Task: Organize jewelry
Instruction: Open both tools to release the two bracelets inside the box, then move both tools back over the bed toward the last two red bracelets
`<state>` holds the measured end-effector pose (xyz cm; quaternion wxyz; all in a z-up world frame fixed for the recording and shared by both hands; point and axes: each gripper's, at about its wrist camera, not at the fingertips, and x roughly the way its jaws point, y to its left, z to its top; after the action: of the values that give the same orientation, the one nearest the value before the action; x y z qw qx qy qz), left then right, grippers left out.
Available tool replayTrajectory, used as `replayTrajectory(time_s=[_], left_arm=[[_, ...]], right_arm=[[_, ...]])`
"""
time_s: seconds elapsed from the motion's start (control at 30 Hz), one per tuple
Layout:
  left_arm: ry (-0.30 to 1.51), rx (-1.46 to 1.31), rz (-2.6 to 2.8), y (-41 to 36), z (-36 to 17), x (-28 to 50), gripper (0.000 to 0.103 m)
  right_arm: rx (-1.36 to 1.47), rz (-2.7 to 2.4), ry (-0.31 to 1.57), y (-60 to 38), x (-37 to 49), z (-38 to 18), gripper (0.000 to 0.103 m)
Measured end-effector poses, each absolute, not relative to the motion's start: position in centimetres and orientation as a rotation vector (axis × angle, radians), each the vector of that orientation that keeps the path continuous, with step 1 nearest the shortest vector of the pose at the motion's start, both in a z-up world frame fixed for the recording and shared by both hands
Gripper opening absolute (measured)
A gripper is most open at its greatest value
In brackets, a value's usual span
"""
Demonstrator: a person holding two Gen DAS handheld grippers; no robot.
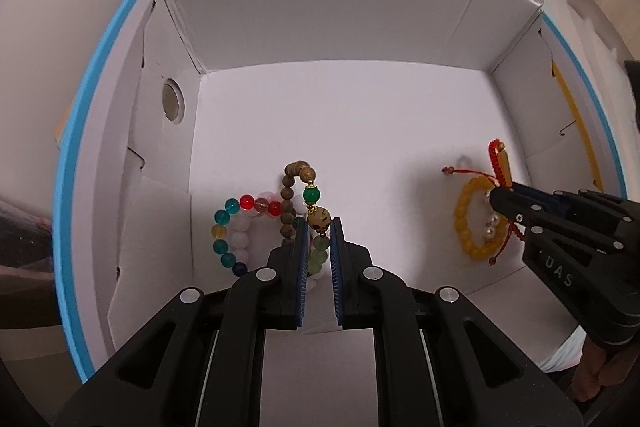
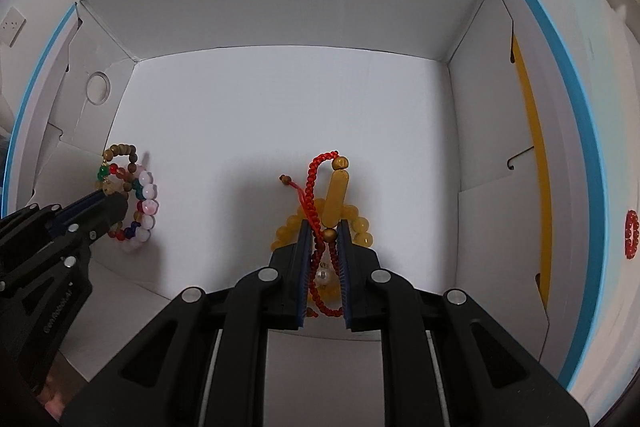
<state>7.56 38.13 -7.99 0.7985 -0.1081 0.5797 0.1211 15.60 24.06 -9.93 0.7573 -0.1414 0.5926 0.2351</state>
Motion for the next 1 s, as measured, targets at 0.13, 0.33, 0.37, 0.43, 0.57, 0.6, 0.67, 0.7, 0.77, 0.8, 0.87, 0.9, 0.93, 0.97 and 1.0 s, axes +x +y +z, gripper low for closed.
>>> replayTrajectory(time_s=[0.13, 0.33, 0.37, 0.43, 0.57, 0.6, 0.67, 0.7, 0.77, 0.8, 0.87, 0.9, 0.93, 0.97, 1.0], left_arm=[[1.253, -0.233, 0.261, 38.1, -8.3, 8.1, 0.010], [1.243, -0.233, 0.275, 38.2, -8.1, 8.4, 0.012], [1.235, -0.234, 0.281, 38.2, -7.8, 8.3, 0.012], [1.226, -0.240, 0.290, 38.2, -7.4, 7.9, 0.012], [1.197, -0.233, 0.319, 38.2, -6.2, 7.5, 0.038], [1.184, -0.227, 0.327, 38.1, -5.7, 7.3, 0.040], [1.170, -0.222, 0.334, 38.0, -5.1, 7.1, 0.047], [1.163, -0.216, 0.344, 37.9, -4.6, 7.1, 0.055], [1.144, -0.209, 0.353, 37.6, -4.0, 6.7, 0.060], [1.138, -0.209, 0.354, 37.2, -3.6, 6.7, 0.064], [1.121, -0.211, 0.353, 36.7, -2.8, 6.5, 0.070], [1.113, -0.207, 0.356, 36.4, -2.5, 6.3, 0.073], [1.104, -0.201, 0.357, 36.1, -2.1, 6.2, 0.075], [1.095, -0.196, 0.359, 35.7, -1.8, 6.0, 0.079], [1.088, -0.193, 0.362, 35.2, -1.6, 5.7, 0.083]], right_arm=[[-0.306, 0.515, 1.294, 24.3, 15.5, -10.0, 0.014], [-0.296, 0.505, 1.288, 24.1, 15.6, -9.5, 0.028], [-0.293, 0.501, 1.285, 24.0, 15.6, -9.3, 0.032], [-0.282, 0.503, 1.278, 23.7, 15.4, -8.7, 0.037], [-0.265, 0.521, 1.237, 23.1, 14.7, -6.6, 0.052], [-0.259, 0.528, 1.225, 22.9, 14.5, -6.0, 0.055], [-0.252, 0.540, 1.202, 22.6, 14.1, -5.1, 0.060], [-0.252, 0.542, 1.190, 22.4, 13.9, -4.6, 0.063], [-0.252, 0.548, 1.160, 22.0, 13.5, -3.4, 0.072], [-0.254, 0.545, 1.144, 21.8, 13.3, -2.8, 0.078], [-0.254, 0.541, 1.109, 21.1, 13.0, -1.8, 0.083], [-0.250, 0.538, 1.101, 20.7, 13.0, -1.3, 0.085], [-0.244, 0.534, 1.093, 20.4, 13.0, -0.8, 0.086], [-0.239, 0.531, 1.084, 20.1, 13.0, -0.3, 0.088], [-0.233, 0.527, 1.074, 19.5, 12.9, 0.3, 0.088]])
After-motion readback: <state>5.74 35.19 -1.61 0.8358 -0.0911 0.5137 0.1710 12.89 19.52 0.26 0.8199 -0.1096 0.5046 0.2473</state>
